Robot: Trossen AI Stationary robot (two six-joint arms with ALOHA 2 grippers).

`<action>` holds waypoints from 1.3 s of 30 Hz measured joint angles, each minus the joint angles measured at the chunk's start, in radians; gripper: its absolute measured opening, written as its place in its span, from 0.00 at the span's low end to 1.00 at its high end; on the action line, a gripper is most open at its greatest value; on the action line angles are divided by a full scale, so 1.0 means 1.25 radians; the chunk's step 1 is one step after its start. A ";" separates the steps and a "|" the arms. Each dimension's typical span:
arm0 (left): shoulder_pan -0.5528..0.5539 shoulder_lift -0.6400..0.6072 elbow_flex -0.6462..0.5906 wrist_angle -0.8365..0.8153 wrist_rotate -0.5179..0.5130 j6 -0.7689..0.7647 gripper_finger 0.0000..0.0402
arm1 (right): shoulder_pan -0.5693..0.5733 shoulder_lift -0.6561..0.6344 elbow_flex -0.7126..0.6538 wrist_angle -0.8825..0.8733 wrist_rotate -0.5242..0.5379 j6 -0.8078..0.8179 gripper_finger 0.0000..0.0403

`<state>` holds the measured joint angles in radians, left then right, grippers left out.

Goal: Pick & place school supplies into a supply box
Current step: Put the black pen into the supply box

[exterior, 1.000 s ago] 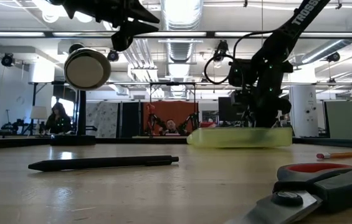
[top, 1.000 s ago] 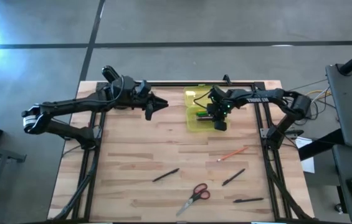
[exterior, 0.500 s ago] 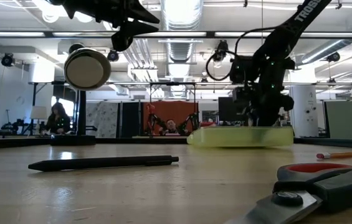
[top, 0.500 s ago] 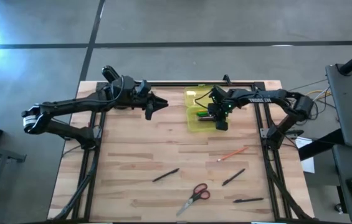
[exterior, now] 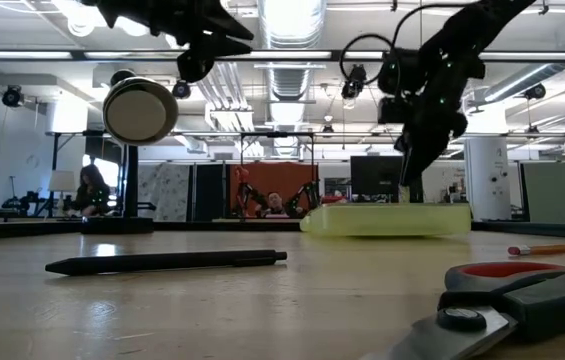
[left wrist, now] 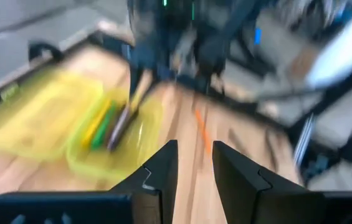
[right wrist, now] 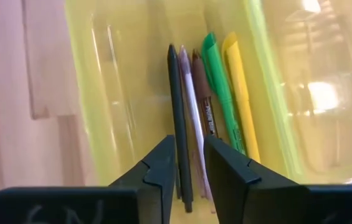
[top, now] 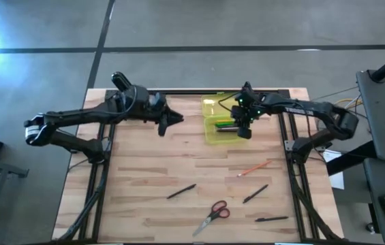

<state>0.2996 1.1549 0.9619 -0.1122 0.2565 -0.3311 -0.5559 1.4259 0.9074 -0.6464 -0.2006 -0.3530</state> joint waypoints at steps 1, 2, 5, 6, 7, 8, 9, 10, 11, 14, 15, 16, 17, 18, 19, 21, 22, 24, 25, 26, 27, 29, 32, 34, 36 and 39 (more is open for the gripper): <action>-0.013 0.000 0.003 -0.039 -0.004 0.027 0.21 | 0.003 -0.014 0.001 -0.002 0.000 0.016 0.18; -0.031 0.000 0.007 -0.087 -0.016 0.057 0.21 | 0.008 -0.028 0.001 -0.005 -0.001 0.035 0.18; -0.093 0.000 0.014 -0.216 -0.084 0.135 0.21 | 0.030 -0.073 0.000 -0.007 -0.003 0.097 0.18; -0.113 0.000 0.014 -0.248 -0.100 0.149 0.21 | 0.040 -0.087 0.000 -0.007 -0.003 0.120 0.18; -0.132 0.000 0.013 -0.272 -0.112 0.158 0.21 | 0.052 -0.102 0.000 -0.006 -0.004 0.140 0.18; -0.151 0.000 0.013 -0.290 -0.116 0.160 0.21 | 0.067 -0.117 0.000 -0.004 -0.004 0.160 0.19; -0.172 0.000 0.013 -0.306 -0.118 0.161 0.21 | 0.084 -0.130 0.000 0.000 -0.004 0.179 0.19; -0.192 0.000 0.013 -0.318 -0.119 0.162 0.21 | 0.100 -0.143 0.000 0.003 -0.004 0.199 0.19; -0.213 0.000 0.011 -0.325 -0.121 0.165 0.21 | 0.117 -0.155 0.000 0.007 -0.004 0.219 0.20; -0.278 0.001 -0.007 -0.331 -0.147 0.184 0.21 | 0.176 -0.185 0.000 0.018 0.018 0.287 0.20; -0.301 0.002 -0.014 -0.331 -0.161 0.187 0.21 | 0.197 -0.194 0.000 0.021 0.031 0.311 0.20; -0.322 0.002 -0.022 -0.331 -0.173 0.187 0.21 | 0.217 -0.201 0.000 0.024 0.041 0.332 0.20; -0.344 0.002 -0.029 -0.331 -0.183 0.186 0.21 | 0.238 -0.209 0.000 0.027 0.052 0.352 0.20; -0.365 0.002 -0.037 -0.330 -0.194 0.182 0.21 | 0.259 -0.217 0.000 0.029 0.065 0.374 0.20; -0.386 0.002 -0.044 -0.329 -0.204 0.176 0.21 | 0.279 -0.223 0.000 0.030 0.080 0.396 0.21; -0.425 0.002 -0.063 -0.322 -0.236 0.156 0.21 | 0.320 -0.236 0.000 0.036 0.105 0.437 0.21; -0.445 0.002 -0.073 -0.317 -0.250 0.142 0.21 | 0.340 -0.240 0.000 0.040 0.114 0.453 0.22; -0.482 0.002 -0.090 -0.302 -0.275 0.110 0.21 | 0.379 -0.247 0.000 0.054 0.123 0.470 0.22; -0.502 0.002 -0.098 -0.292 -0.288 0.090 0.21 | 0.397 -0.250 0.000 0.062 0.123 0.473 0.23; -0.522 0.002 -0.106 -0.278 -0.306 0.068 0.21 | 0.417 -0.251 0.000 0.070 0.125 0.479 0.23; -0.544 0.005 -0.114 -0.259 -0.327 0.048 0.21 | 0.436 -0.251 0.000 0.080 0.132 0.489 0.24; -0.585 0.015 -0.127 -0.223 -0.380 0.010 0.21 | 0.469 -0.251 0.000 0.097 0.144 0.505 0.24; -0.639 0.045 -0.131 -0.171 -0.461 -0.058 0.21 | 0.518 -0.250 0.000 0.112 0.149 0.517 0.26; -0.664 0.078 -0.124 -0.158 -0.489 -0.117 0.21 | 0.548 -0.250 0.000 0.112 0.149 0.529 0.26; -0.680 0.120 -0.107 -0.153 -0.493 -0.165 0.21 | 0.574 -0.250 0.000 0.113 0.156 0.546 0.27; -0.699 0.187 -0.077 -0.152 -0.494 -0.214 0.21 | 0.611 -0.250 0.000 0.119 0.167 0.558 0.27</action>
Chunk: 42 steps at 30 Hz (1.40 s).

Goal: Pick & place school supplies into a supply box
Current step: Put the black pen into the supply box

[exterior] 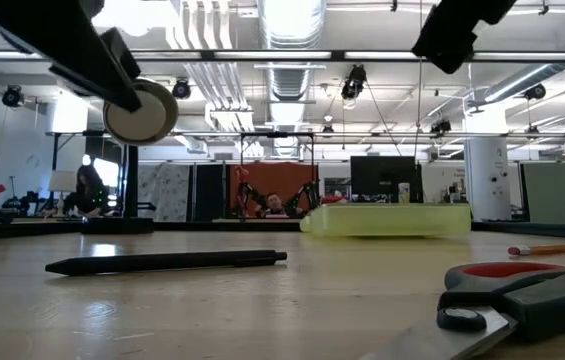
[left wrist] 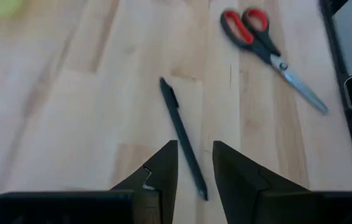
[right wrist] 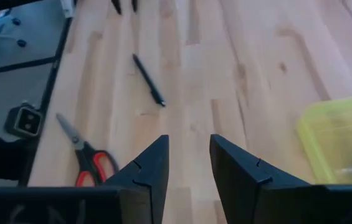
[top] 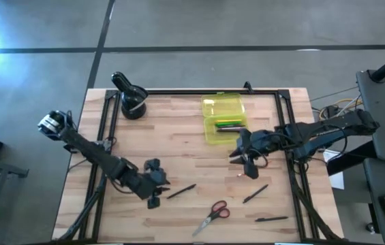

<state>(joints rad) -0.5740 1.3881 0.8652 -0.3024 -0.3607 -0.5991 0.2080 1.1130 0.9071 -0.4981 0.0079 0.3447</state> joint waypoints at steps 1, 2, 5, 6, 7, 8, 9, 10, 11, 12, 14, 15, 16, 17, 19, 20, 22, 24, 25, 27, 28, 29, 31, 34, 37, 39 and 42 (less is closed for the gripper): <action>-0.004 0.024 0.010 -0.001 0.000 -0.016 0.21 | 0.011 0.001 0.000 0.006 0.001 0.000 0.27; -0.005 0.046 0.020 -0.002 0.000 -0.035 0.21 | 0.022 0.001 0.000 0.012 0.003 0.001 0.27; -0.006 0.104 0.046 -0.002 0.000 -0.097 0.21 | 0.050 0.001 0.000 0.018 0.020 0.018 0.27; -0.007 0.120 0.052 -0.003 0.000 -0.115 0.21 | 0.057 0.001 0.000 0.019 0.022 0.025 0.28; -0.007 0.136 0.057 -0.003 0.000 -0.131 0.21 | 0.064 0.001 0.000 0.019 0.027 0.034 0.28; -0.007 0.152 0.060 -0.002 0.000 -0.148 0.21 | 0.071 0.001 0.000 0.019 0.034 0.041 0.28; -0.008 0.165 0.060 -0.003 0.000 -0.166 0.21 | 0.078 0.001 0.000 0.019 0.038 0.044 0.28; -0.008 0.176 0.060 -0.006 0.000 -0.187 0.21 | 0.084 0.001 0.000 0.020 0.039 0.045 0.28; -0.008 0.187 0.062 -0.006 0.000 -0.207 0.21 | 0.089 0.001 0.000 0.021 0.039 0.045 0.28; -0.008 0.195 0.063 -0.003 0.001 -0.222 0.21 | 0.093 0.001 0.000 0.023 0.039 0.047 0.28; -0.008 0.209 0.064 -0.003 0.002 -0.234 0.21 | 0.100 0.001 0.000 0.025 0.039 0.052 0.28; -0.009 0.215 0.064 -0.003 0.003 -0.235 0.21 | 0.103 0.001 0.000 0.026 0.040 0.055 0.28; -0.010 0.220 0.064 -0.002 0.003 -0.234 0.21 | 0.106 0.001 0.000 0.026 0.040 0.055 0.28; -0.010 0.224 0.064 -0.003 0.004 -0.232 0.21 | 0.108 0.001 0.000 0.026 0.040 0.055 0.28; -0.012 0.231 0.064 -0.003 0.005 -0.228 0.21 | 0.112 0.001 0.000 0.027 0.039 0.057 0.28; -0.012 0.235 0.064 -0.003 0.005 -0.228 0.21 | 0.112 0.001 0.000 0.027 0.039 0.061 0.28; -0.012 0.244 0.064 -0.003 0.006 -0.228 0.21 | 0.112 0.001 0.000 0.027 0.039 0.074 0.28; -0.012 0.253 0.064 -0.003 0.006 -0.229 0.21 | 0.111 0.001 0.000 0.027 0.039 0.081 0.28; -0.012 0.256 0.064 -0.002 0.009 -0.230 0.21 | 0.111 0.001 0.000 0.027 0.039 0.081 0.28; -0.012 0.265 0.064 0.000 0.021 -0.232 0.21 | 0.112 0.001 0.000 0.027 0.039 0.084 0.27; -0.012 0.269 0.064 0.000 0.028 -0.232 0.21 | 0.112 0.001 0.000 0.027 0.039 0.086 0.27; -0.012 0.274 0.064 0.000 0.031 -0.232 0.21 | 0.112 0.001 0.000 0.027 0.039 0.087 0.27; -0.012 0.281 0.064 0.005 0.039 -0.231 0.21 | 0.113 0.001 0.000 0.027 0.039 0.088 0.26; -0.012 0.293 0.064 0.003 0.055 -0.231 0.21 | 0.113 0.001 0.000 0.027 0.039 0.089 0.25; -0.011 0.302 0.065 0.005 0.069 -0.229 0.21 | 0.113 0.001 0.000 0.029 0.038 0.089 0.25; -0.011 0.310 0.066 0.004 0.078 -0.229 0.21 | 0.113 0.001 0.000 0.031 0.038 0.089 0.25; -0.014 0.321 0.066 0.004 0.079 -0.229 0.20 | 0.113 0.002 0.000 0.032 0.038 0.089 0.25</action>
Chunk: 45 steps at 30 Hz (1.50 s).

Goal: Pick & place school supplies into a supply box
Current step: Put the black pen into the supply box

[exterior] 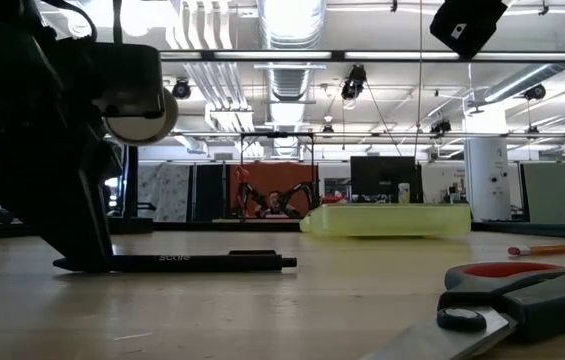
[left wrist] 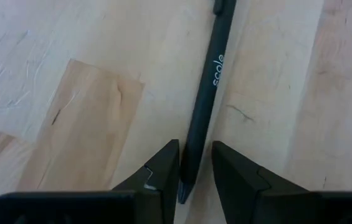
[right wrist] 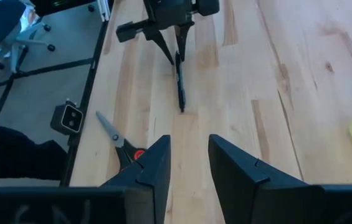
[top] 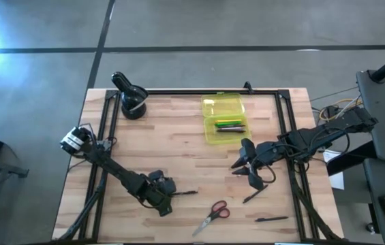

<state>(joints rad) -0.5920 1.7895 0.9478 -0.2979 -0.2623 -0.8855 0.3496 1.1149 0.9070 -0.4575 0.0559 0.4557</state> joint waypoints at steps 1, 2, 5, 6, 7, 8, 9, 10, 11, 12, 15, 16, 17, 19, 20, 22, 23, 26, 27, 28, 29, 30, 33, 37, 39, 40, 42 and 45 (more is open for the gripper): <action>0.000 0.001 0.000 -0.001 0.000 0.001 0.19 | 0.000 0.000 0.000 0.001 0.000 0.000 0.25; 0.000 0.002 0.000 -0.002 0.000 0.002 0.17 | 0.000 0.000 0.000 0.001 0.000 0.000 0.25; 0.000 0.002 0.000 -0.009 -0.004 0.002 0.08 | 0.000 0.000 0.000 0.003 0.000 0.000 0.25; 0.000 0.002 0.000 -0.010 -0.004 0.003 0.05 | 0.000 0.000 0.000 0.006 0.000 0.000 0.25; -0.001 0.001 0.000 -0.009 -0.003 0.006 0.04 | 0.000 0.000 0.000 0.013 0.000 -0.001 0.25; -0.001 0.001 0.000 -0.009 -0.002 0.007 0.03 | 0.000 0.000 0.000 0.020 0.000 -0.001 0.25; -0.001 0.001 0.000 -0.009 -0.001 0.007 0.03 | 0.000 0.000 0.000 0.031 0.000 -0.001 0.25; 0.000 -0.002 -0.001 -0.008 0.002 0.007 0.03 | 0.000 0.000 0.000 0.043 0.000 -0.002 0.25; 0.000 -0.006 0.000 -0.009 0.003 0.009 0.03 | 0.000 0.000 0.000 0.057 0.000 -0.002 0.25; 0.000 -0.009 0.004 -0.014 0.004 0.013 0.03 | 0.000 0.000 0.000 0.074 0.000 -0.002 0.25; 0.002 -0.025 0.023 -0.057 0.020 0.040 0.03 | 0.000 0.000 0.000 0.132 0.000 -0.010 0.25; 0.005 -0.029 0.031 -0.079 0.031 0.052 0.02 | 0.000 0.000 0.000 0.152 -0.001 -0.015 0.25; 0.008 -0.034 0.042 -0.099 0.035 0.064 0.02 | 0.000 0.001 0.000 0.173 0.000 -0.026 0.25; 0.016 -0.047 0.063 -0.124 0.036 0.086 0.02 | 0.000 0.002 0.000 0.210 -0.001 -0.057 0.25; 0.023 -0.051 0.074 -0.134 0.037 0.097 0.02 | 0.000 0.002 0.000 0.228 0.000 -0.073 0.25; 0.034 -0.057 0.088 -0.151 0.039 0.117 0.02 | -0.001 0.002 0.000 0.258 0.000 -0.107 0.25; 0.041 -0.058 0.096 -0.160 0.039 0.122 0.02 | -0.001 0.002 0.000 0.270 0.000 -0.122 0.24; 0.059 -0.068 0.121 -0.167 0.038 0.138 0.02 | -0.001 0.002 0.000 0.298 0.000 -0.155 0.24; 0.066 -0.073 0.129 -0.169 0.037 0.144 0.02 | -0.001 0.002 0.000 0.304 0.001 -0.159 0.25; 0.073 -0.079 0.136 -0.169 0.037 0.149 0.02 | -0.001 0.002 0.000 0.306 0.005 -0.164 0.25; 0.080 -0.085 0.142 -0.167 0.035 0.155 0.02 | -0.001 0.002 0.000 0.309 0.011 -0.170 0.26; 0.088 -0.089 0.146 -0.171 0.035 0.162 0.02 | -0.001 0.002 0.000 0.311 0.013 -0.177 0.27; 0.115 -0.103 0.164 -0.172 0.038 0.170 0.02 | -0.001 0.002 0.000 0.312 0.017 -0.200 0.30; 0.158 -0.127 0.191 -0.163 0.070 0.169 0.02 | 0.001 0.002 0.002 0.312 0.017 -0.233 0.36; 0.180 -0.138 0.200 -0.165 0.091 0.166 0.02 | 0.001 0.002 0.008 0.312 0.015 -0.259 0.39; 0.192 -0.144 0.204 -0.162 0.106 0.163 0.02 | 0.003 0.002 0.014 0.309 0.015 -0.275 0.41; 0.216 -0.153 0.210 -0.155 0.141 0.153 0.02 | 0.006 0.002 0.026 0.310 0.015 -0.322 0.43; 0.249 -0.159 0.213 -0.134 0.211 0.126 0.02 | 0.007 0.015 0.050 0.301 0.019 -0.393 0.43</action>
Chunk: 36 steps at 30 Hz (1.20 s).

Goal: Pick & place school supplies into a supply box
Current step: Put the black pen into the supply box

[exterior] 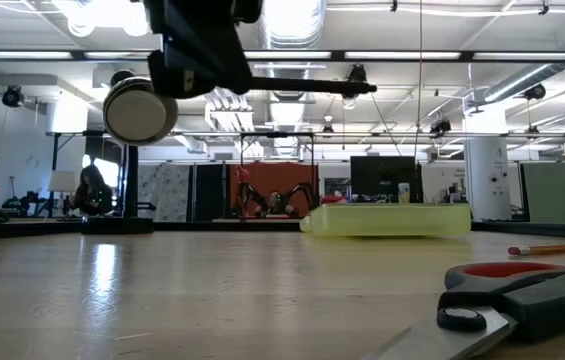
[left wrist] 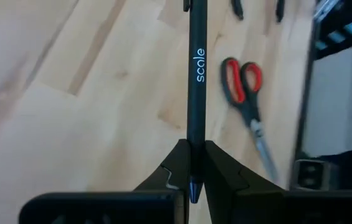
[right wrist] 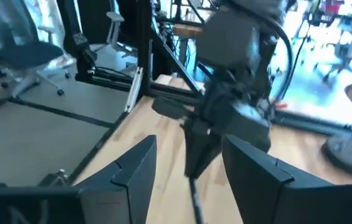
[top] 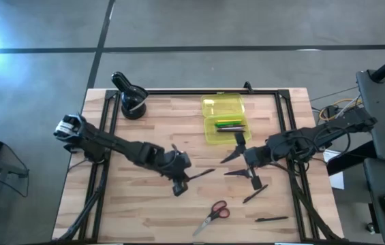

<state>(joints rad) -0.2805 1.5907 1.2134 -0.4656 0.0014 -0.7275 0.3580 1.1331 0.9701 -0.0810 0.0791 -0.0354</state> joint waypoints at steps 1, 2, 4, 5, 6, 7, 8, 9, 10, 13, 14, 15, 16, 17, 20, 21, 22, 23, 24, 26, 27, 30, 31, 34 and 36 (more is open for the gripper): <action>0.011 0.000 -0.002 0.014 0.023 -0.010 0.02 | 0.000 0.008 0.012 -0.019 0.002 -0.022 0.43; 0.021 0.000 -0.004 0.035 0.046 -0.021 0.02 | 0.000 0.020 0.027 -0.043 0.008 -0.044 0.43; 0.036 -0.003 -0.004 0.064 0.077 -0.040 0.02 | 0.000 0.054 0.067 -0.094 0.021 -0.090 0.42; 0.042 -0.003 -0.006 0.072 0.088 -0.048 0.02 | 0.000 0.072 0.088 -0.132 0.021 -0.115 0.42; 0.049 -0.004 -0.006 0.089 0.098 -0.056 0.02 | 0.000 0.092 0.112 -0.178 0.022 -0.139 0.42; 0.053 -0.004 -0.006 0.103 0.103 -0.064 0.02 | 0.000 0.116 0.139 -0.221 0.024 -0.161 0.41; 0.059 -0.004 -0.006 0.110 0.114 -0.072 0.02 | 0.000 0.138 0.170 -0.258 0.027 -0.179 0.41; 0.064 -0.004 -0.006 0.117 0.123 -0.082 0.02 | 0.000 0.160 0.197 -0.305 0.034 -0.196 0.40; 0.069 -0.004 -0.006 0.132 0.133 -0.091 0.02 | 0.000 0.181 0.223 -0.351 0.043 -0.210 0.39; 0.083 -0.005 -0.006 0.149 0.154 -0.115 0.02 | 0.000 0.243 0.297 -0.452 0.069 -0.242 0.37; 0.088 -0.005 -0.006 0.163 0.159 -0.122 0.02 | 0.000 0.262 0.315 -0.485 0.079 -0.253 0.36; 0.091 -0.005 -0.006 0.172 0.161 -0.128 0.02 | 0.000 0.280 0.331 -0.507 0.086 -0.264 0.35; 0.097 -0.005 -0.006 0.181 0.166 -0.134 0.02 | -0.001 0.294 0.344 -0.519 0.086 -0.274 0.34; 0.101 -0.005 -0.006 0.196 0.173 -0.138 0.02 | -0.001 0.309 0.352 -0.533 0.086 -0.285 0.33; 0.114 -0.005 -0.006 0.229 0.189 -0.146 0.02 | -0.002 0.347 0.366 -0.549 0.086 -0.295 0.30; 0.118 -0.005 -0.006 0.238 0.193 -0.147 0.02 | -0.002 0.358 0.367 -0.553 0.086 -0.295 0.30; 0.121 -0.006 -0.006 0.243 0.194 -0.147 0.02 | -0.002 0.368 0.370 -0.557 0.086 -0.296 0.29; 0.123 -0.006 -0.006 0.244 0.195 -0.148 0.02 | -0.002 0.376 0.372 -0.556 0.086 -0.295 0.29; 0.125 -0.006 -0.006 0.242 0.198 -0.148 0.02 | -0.002 0.382 0.373 -0.552 0.086 -0.294 0.29; 0.125 -0.006 -0.006 0.240 0.200 -0.147 0.02 | -0.002 0.391 0.373 -0.551 0.086 -0.288 0.28; 0.125 -0.006 -0.006 0.239 0.202 -0.147 0.02 | -0.002 0.393 0.373 -0.550 0.086 -0.285 0.27; 0.125 -0.006 -0.006 0.239 0.204 -0.146 0.02 | -0.002 0.399 0.373 -0.549 0.085 -0.274 0.26; 0.125 -0.006 -0.006 0.239 0.205 -0.146 0.02 | -0.002 0.399 0.373 -0.549 0.085 -0.272 0.26; 0.125 -0.006 -0.006 0.238 0.209 -0.142 0.02 | -0.002 0.393 0.373 -0.541 0.090 -0.270 0.24; 0.125 -0.007 -0.006 0.234 0.210 -0.140 0.02 | -0.002 0.384 0.372 -0.536 0.109 -0.271 0.23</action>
<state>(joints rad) -0.1242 1.5826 1.2059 -0.1736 0.2640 -0.9025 0.3557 1.6130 1.4357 -0.7506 0.2154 -0.3738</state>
